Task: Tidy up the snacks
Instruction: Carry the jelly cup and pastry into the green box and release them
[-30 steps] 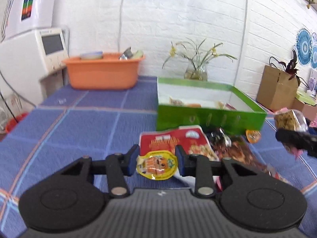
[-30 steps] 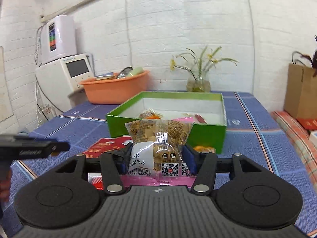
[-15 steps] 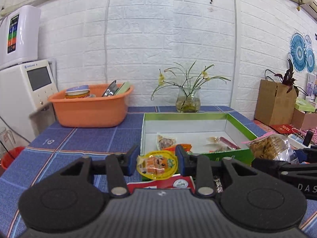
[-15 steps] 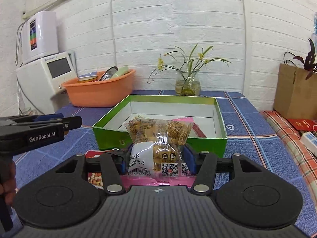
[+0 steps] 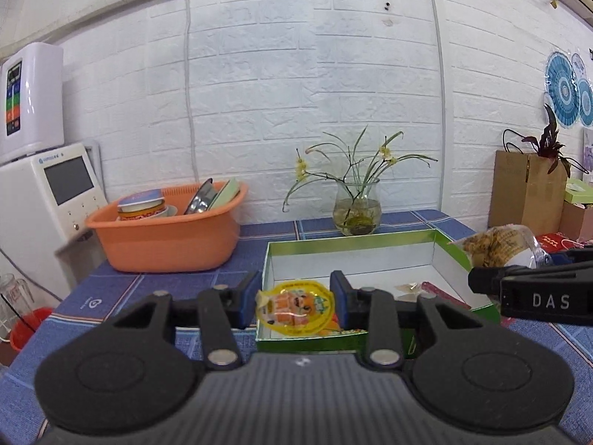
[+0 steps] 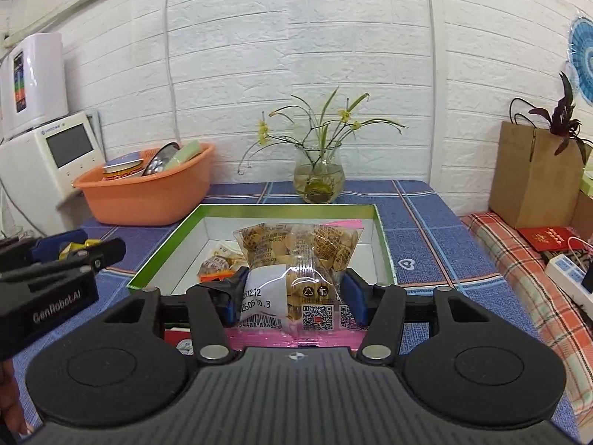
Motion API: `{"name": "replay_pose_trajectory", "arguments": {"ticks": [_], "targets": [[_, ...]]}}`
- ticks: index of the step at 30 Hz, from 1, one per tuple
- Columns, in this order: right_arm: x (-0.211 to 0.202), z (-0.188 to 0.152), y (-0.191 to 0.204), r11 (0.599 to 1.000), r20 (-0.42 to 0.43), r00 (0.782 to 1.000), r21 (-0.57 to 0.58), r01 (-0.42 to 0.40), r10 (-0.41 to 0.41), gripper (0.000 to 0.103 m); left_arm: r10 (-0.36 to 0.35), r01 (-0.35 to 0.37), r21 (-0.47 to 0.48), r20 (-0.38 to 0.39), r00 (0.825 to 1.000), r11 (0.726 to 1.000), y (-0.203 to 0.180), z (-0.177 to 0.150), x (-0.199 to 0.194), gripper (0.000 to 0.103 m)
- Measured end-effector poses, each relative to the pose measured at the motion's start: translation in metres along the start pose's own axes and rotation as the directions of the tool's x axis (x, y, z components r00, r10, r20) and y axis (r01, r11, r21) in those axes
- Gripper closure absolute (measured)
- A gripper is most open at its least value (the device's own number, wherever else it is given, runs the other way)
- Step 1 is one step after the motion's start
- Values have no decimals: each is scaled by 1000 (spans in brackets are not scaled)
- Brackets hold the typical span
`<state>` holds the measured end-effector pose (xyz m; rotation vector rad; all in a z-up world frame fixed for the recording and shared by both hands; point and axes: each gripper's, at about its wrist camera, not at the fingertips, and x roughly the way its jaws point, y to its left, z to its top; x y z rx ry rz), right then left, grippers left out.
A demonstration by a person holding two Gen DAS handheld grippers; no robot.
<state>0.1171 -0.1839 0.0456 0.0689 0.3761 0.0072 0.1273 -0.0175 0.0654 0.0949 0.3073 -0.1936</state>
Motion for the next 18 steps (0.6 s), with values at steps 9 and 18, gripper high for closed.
{"name": "replay_pose_trajectory", "arguments": {"ticks": [9, 18], "targets": [[11, 10, 3, 997, 19, 997, -1, 78, -78, 14, 14, -14, -20, 2, 1000, 1000, 1, 7, 20, 67], [14, 13, 2, 996, 63, 994, -22, 92, -91, 14, 16, -16, -26, -16, 1000, 1000, 0, 11, 40, 67]]}}
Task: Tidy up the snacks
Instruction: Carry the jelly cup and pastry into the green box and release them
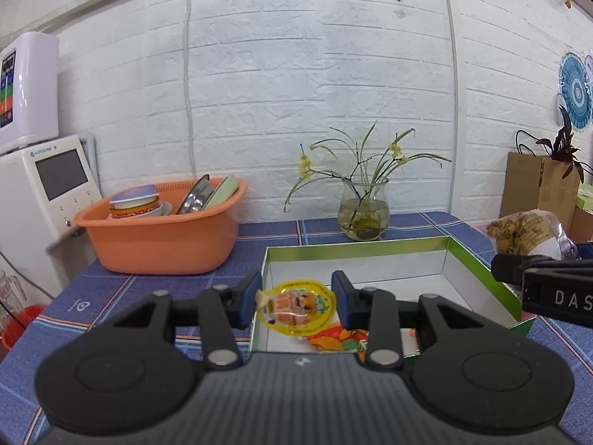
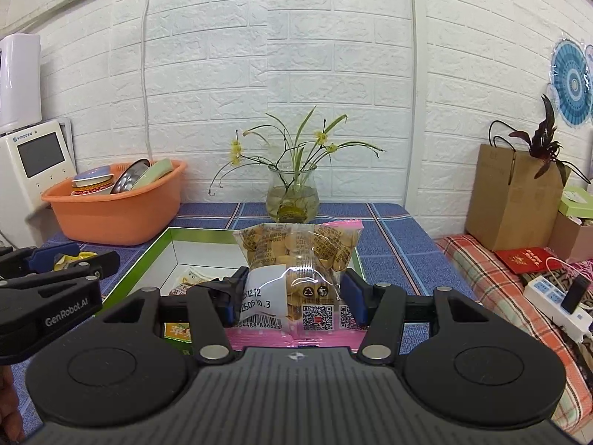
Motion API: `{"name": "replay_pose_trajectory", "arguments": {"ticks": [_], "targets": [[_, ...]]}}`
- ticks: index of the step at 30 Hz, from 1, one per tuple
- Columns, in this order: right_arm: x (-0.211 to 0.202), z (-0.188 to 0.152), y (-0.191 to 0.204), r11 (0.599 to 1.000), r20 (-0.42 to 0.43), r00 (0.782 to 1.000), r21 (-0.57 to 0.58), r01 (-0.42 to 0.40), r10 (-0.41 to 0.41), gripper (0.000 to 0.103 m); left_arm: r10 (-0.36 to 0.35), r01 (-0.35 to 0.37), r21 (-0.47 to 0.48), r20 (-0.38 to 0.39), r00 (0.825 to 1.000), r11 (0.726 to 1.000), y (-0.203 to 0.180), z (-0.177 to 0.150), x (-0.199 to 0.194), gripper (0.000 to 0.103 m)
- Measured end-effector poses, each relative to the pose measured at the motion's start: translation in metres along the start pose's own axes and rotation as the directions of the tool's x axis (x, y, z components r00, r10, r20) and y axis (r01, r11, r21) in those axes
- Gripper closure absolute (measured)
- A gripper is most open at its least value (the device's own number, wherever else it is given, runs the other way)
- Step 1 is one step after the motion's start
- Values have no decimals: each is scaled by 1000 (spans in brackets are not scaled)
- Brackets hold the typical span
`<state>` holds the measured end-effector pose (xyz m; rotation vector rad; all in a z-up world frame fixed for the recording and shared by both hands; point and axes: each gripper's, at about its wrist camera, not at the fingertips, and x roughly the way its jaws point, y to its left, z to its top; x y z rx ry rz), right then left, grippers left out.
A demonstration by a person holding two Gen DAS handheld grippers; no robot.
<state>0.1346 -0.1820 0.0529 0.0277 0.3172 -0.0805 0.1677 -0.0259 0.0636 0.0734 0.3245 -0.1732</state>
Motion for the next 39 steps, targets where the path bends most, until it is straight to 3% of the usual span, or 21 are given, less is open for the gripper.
{"name": "replay_pose_trajectory", "arguments": {"ticks": [16, 23, 32, 39], "targets": [[30, 4, -20, 998, 24, 998, 6, -55, 55, 14, 28, -28, 2, -21, 999, 1000, 0, 1, 52, 66], [71, -9, -8, 992, -73, 990, 15, -122, 123, 14, -12, 12, 13, -66, 998, 1000, -10, -12, 86, 66], [97, -21, -11, 992, -149, 981, 50, -117, 124, 9, -45, 47, 19, -88, 995, 999, -11, -26, 101, 49], [85, -18, -19, 990, -107, 985, 60, -129, 135, 1, -41, 44, 37, -83, 996, 998, -8, -25, 94, 38]]}}
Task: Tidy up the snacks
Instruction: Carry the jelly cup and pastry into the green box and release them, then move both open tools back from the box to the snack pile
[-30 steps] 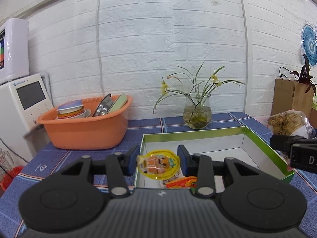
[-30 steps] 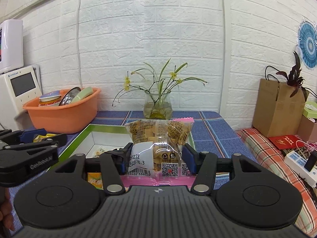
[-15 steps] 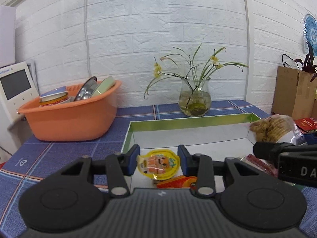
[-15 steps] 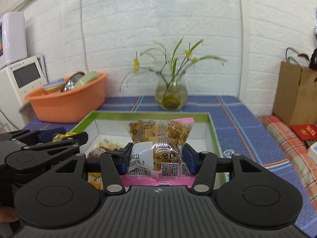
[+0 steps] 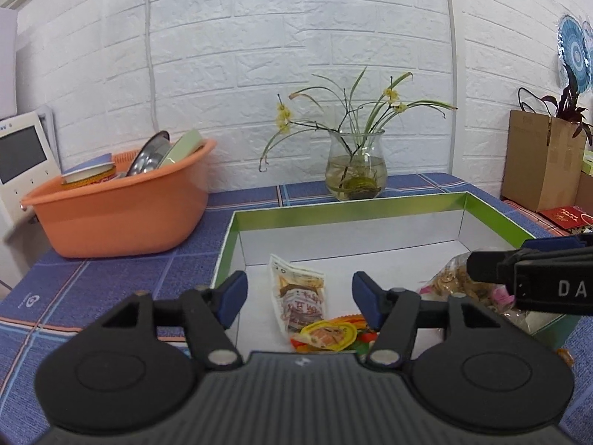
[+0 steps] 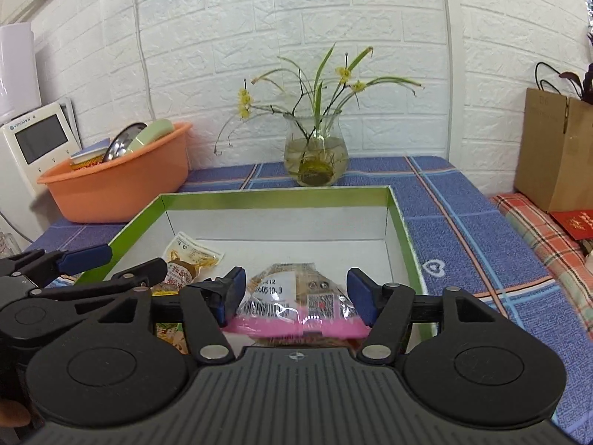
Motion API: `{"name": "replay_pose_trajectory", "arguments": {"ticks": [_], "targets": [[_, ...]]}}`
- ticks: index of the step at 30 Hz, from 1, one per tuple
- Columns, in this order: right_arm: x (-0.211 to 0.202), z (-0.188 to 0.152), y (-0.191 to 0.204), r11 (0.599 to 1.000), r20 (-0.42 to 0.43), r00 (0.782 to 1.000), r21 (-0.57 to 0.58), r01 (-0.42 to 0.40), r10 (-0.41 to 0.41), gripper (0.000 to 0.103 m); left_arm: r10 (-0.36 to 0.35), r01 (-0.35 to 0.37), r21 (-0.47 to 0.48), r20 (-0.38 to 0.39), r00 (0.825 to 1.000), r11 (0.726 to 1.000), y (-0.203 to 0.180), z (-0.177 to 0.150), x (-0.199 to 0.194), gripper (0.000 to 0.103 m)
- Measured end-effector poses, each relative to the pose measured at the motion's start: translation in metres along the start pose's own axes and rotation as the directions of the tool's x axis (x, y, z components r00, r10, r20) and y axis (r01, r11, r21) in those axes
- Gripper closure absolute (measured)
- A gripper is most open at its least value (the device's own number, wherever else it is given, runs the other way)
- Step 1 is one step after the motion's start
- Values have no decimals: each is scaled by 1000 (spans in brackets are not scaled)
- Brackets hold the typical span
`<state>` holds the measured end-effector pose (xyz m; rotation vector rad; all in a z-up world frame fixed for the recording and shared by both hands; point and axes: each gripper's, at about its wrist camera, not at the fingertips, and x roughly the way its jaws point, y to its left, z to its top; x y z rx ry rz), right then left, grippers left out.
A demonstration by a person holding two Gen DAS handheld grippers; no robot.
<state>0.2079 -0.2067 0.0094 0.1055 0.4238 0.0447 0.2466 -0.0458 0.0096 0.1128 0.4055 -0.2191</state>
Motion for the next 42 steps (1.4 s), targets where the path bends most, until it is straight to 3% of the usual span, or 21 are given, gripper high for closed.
{"name": "replay_pose_trajectory", "arguments": {"ticks": [8, 13, 19, 25, 27, 28, 30, 36, 39, 42], "targets": [[-31, 1, -15, 999, 57, 998, 23, -33, 32, 0, 1, 2, -86, 27, 1000, 996, 26, 3, -21, 33], [-55, -8, -31, 995, 65, 994, 32, -90, 88, 0, 8, -5, -66, 35, 999, 998, 33, -1, -40, 27], [-81, -31, -49, 995, 24, 995, 8, -101, 101, 0, -33, 38, -56, 78, 996, 998, 39, -18, -73, 25], [-95, -60, -63, 996, -14, 996, 14, -88, 88, 2, -30, 31, -32, 25, 999, 999, 42, -47, -115, 20], [-100, -69, -65, 994, -25, 994, 32, -102, 103, 4, -30, 30, -16, 15, 999, 999, 42, -60, -129, 17], [-103, -73, -65, 993, -31, 993, 34, -112, 113, 5, -26, 27, -10, 8, 1000, 1000, 42, -67, -134, 6], [-107, -79, -61, 989, -36, 989, 19, -145, 146, 6, -27, 27, 10, 5, 1000, 1000, 40, -76, -142, 1], [-103, -80, -48, 979, -61, 978, 17, -201, 202, 6, -41, 43, 97, -20, 999, 994, 26, -79, -124, 1], [-90, -81, -49, 965, -101, 964, 110, -236, 247, 5, -43, 49, 55, -106, 993, 997, 29, -81, -105, 1], [-73, -85, -46, 950, -154, 946, 176, -258, 285, 5, -92, 84, -61, -139, 986, 995, 42, -81, -94, 1]]}}
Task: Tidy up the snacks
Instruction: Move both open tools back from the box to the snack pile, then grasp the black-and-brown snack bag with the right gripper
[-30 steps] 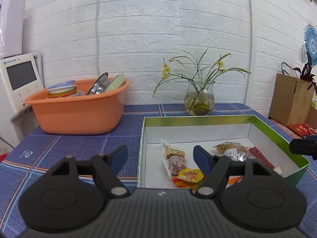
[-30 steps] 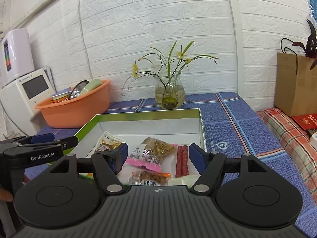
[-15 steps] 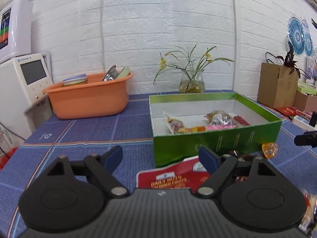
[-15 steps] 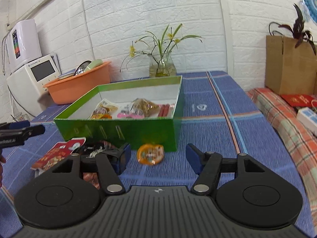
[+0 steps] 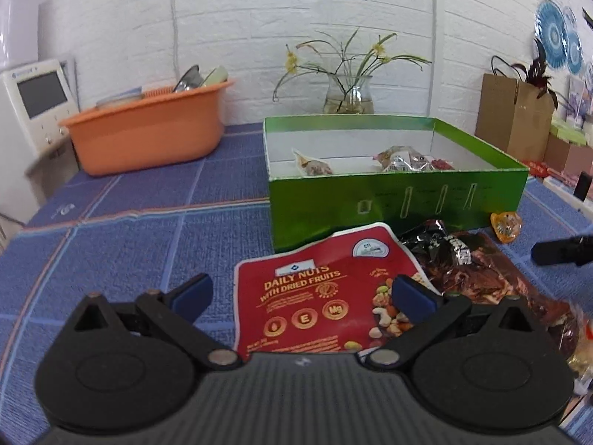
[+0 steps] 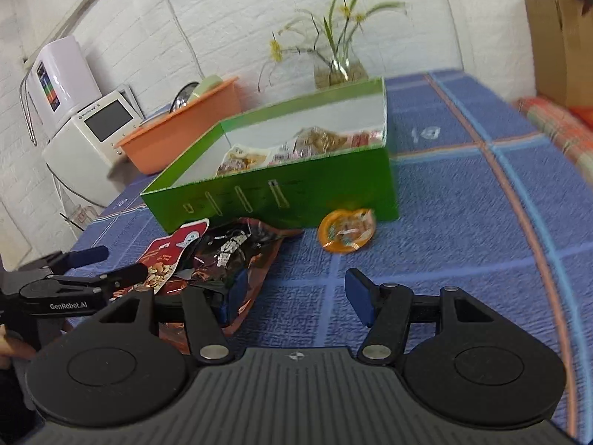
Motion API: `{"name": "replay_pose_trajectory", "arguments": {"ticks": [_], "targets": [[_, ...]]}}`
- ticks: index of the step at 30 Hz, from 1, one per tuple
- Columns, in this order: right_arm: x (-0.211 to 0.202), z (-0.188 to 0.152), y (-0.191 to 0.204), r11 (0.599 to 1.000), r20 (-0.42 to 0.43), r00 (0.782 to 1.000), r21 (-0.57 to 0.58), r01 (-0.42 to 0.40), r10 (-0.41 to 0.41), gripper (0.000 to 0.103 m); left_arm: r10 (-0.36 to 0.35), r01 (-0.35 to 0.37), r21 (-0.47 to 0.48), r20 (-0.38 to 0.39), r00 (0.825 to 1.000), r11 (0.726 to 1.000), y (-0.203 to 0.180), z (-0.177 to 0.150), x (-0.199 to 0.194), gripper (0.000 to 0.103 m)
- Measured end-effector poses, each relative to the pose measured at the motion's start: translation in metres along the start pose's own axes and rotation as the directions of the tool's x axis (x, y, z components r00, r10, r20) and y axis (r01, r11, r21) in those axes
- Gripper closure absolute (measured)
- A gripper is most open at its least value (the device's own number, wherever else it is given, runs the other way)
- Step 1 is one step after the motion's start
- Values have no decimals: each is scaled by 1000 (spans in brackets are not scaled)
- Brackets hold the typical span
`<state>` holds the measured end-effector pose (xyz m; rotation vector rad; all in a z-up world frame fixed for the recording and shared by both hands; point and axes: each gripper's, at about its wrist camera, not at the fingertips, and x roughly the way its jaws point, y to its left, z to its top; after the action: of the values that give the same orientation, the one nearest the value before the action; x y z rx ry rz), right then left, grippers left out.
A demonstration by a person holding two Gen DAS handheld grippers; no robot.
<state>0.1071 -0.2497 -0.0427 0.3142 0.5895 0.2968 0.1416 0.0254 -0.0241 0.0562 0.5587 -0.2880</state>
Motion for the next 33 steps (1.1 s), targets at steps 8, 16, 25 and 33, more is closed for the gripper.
{"name": "replay_pose_trajectory", "arguments": {"ticks": [8, 16, 25, 33], "targets": [[39, 14, 10, 998, -62, 996, 24, -59, 61, 8, -137, 118, -168, -106, 985, 979, 7, 10, 32, 1], [58, 21, 42, 989, -108, 992, -126, -81, 67, 0, -157, 146, -119, -97, 983, 982, -3, 14, 32, 21], [32, 23, 42, 987, -48, 994, -125, -101, 96, 85, -286, 269, -198, -63, 956, 942, 10, 14, 8, 95], [1, 9, 29, 990, -8, 992, -49, -130, 130, 87, -254, 240, -162, -75, 964, 957, 17, -8, -38, 92]]}}
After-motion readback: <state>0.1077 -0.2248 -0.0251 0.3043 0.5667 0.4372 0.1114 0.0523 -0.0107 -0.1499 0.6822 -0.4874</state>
